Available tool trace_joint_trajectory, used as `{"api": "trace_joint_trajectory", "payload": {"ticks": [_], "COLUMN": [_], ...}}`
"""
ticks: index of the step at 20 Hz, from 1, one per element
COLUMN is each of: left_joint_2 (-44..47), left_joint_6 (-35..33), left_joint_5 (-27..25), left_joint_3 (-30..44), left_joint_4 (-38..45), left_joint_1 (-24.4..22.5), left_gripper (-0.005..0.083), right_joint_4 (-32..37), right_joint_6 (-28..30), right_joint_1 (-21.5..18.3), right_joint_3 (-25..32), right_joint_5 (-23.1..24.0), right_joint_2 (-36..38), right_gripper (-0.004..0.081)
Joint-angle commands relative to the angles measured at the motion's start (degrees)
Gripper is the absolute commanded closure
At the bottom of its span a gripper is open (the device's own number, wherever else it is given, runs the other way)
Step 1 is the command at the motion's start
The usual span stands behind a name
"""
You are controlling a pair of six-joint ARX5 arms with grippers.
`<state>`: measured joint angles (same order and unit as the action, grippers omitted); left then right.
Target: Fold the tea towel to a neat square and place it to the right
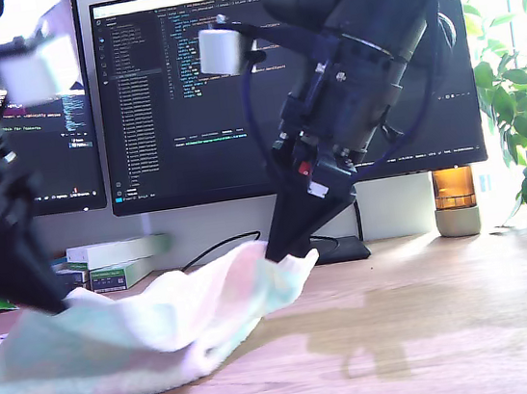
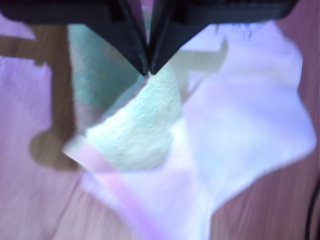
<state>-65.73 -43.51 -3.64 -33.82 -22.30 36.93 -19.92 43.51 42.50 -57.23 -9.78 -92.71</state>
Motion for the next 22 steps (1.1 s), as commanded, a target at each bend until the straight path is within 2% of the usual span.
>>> {"api": "trace_joint_trajectory", "payload": {"ticks": [1, 5, 8, 12, 17, 22], "left_joint_2": [-0.2, -0.1, -0.2, -0.2, -0.2, -0.2], "left_joint_6": [0.7, 0.6, 0.6, 0.6, -2.0, -2.0], "left_joint_5": [-1.6, -3.8, -4.3, -2.8, -2.4, -2.9], "left_joint_3": [0.5, 0.5, 0.5, 0.5, 0.5, -1.6], "left_joint_4": [-1.0, -3.1, -3.8, -5.4, -15.6, -19.0], "left_joint_1": [-0.3, -1.8, -2.7, -3.2, -3.2, -3.2], "left_gripper": [0.0798, 0.0798, 0.0798, 0.0798, 0.0798, 0.0798], "right_joint_4": [-1.0, -2.1, -2.1, 3.8, 10.0, 10.0], "right_joint_6": [-0.3, -1.0, -3.2, -3.2, -3.0, -3.0], "right_joint_1": [0.7, 1.2, 3.1, 7.1, 6.1, 4.5], "right_joint_3": [-0.3, -0.2, -0.2, -0.2, -0.3, -0.3], "right_joint_5": [-0.8, -3.8, -4.9, -4.5, -2.5, -3.3], "right_joint_2": [-0.5, -0.5, -2.2, -8.2, -10.5, -10.5], "right_gripper": [0.0783, 0.0783, 0.0783, 0.0783, 0.0783, 0.0783]}}
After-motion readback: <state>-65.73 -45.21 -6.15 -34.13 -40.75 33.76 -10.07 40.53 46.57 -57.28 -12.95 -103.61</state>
